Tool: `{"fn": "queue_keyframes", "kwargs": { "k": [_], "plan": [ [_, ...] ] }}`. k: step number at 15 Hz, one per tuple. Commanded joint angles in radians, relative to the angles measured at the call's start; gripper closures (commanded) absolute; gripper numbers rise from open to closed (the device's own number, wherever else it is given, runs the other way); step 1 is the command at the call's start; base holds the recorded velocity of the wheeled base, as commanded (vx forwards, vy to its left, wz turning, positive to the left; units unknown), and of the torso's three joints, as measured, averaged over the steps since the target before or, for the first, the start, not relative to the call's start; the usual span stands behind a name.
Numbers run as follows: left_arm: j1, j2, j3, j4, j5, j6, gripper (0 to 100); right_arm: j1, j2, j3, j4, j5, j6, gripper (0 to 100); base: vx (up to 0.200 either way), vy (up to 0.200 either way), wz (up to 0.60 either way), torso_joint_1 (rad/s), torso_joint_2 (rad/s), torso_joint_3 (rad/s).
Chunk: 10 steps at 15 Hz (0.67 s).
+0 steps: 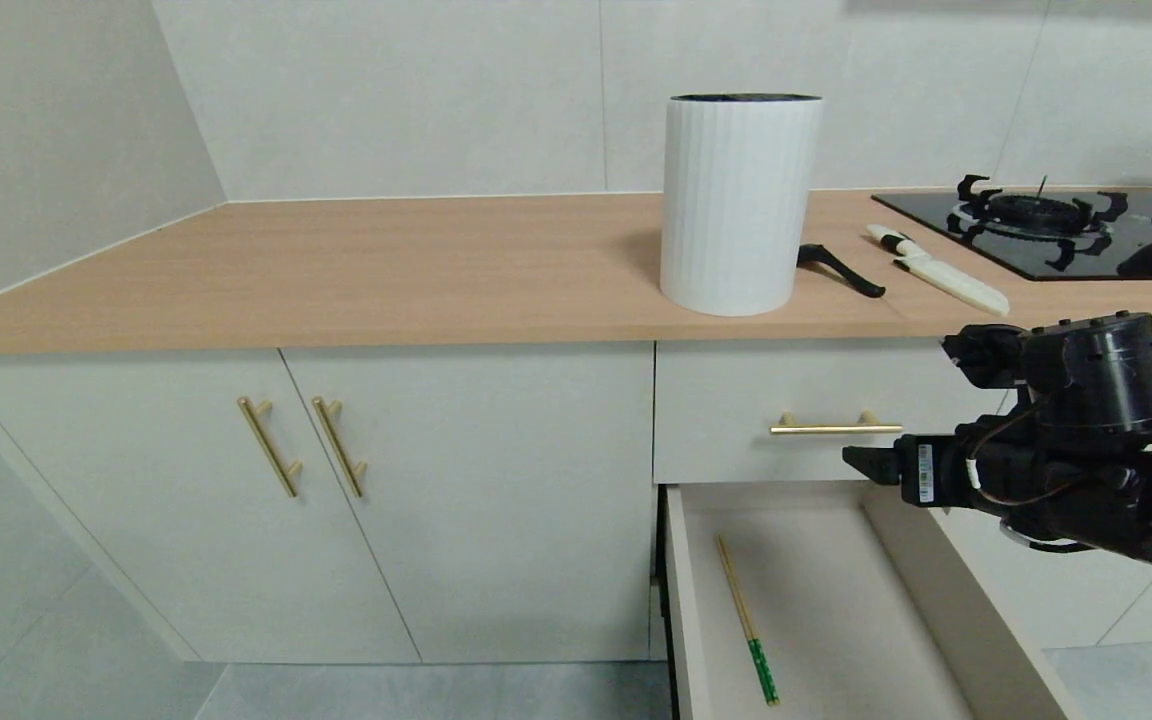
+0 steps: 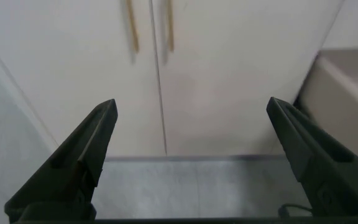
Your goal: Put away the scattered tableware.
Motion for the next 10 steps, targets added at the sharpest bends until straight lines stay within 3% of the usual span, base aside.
{"fn": "queue_keyframes", "kwargs": {
  "k": [1,10],
  "plan": [
    [0.000,0.000,0.001,0.001,0.000,0.000,0,-0.002,0.002,0.000,-0.002,0.000,0.000,0,0.000,0.000,0.00,0.154,-0.48,-0.295],
    [0.000,0.000,0.001,0.001,0.000,0.000,0,-0.021,0.014,-0.001,-0.002,0.001,0.000,0,0.000,0.000,0.00,0.188,-0.47,-0.290]
  ]
}}
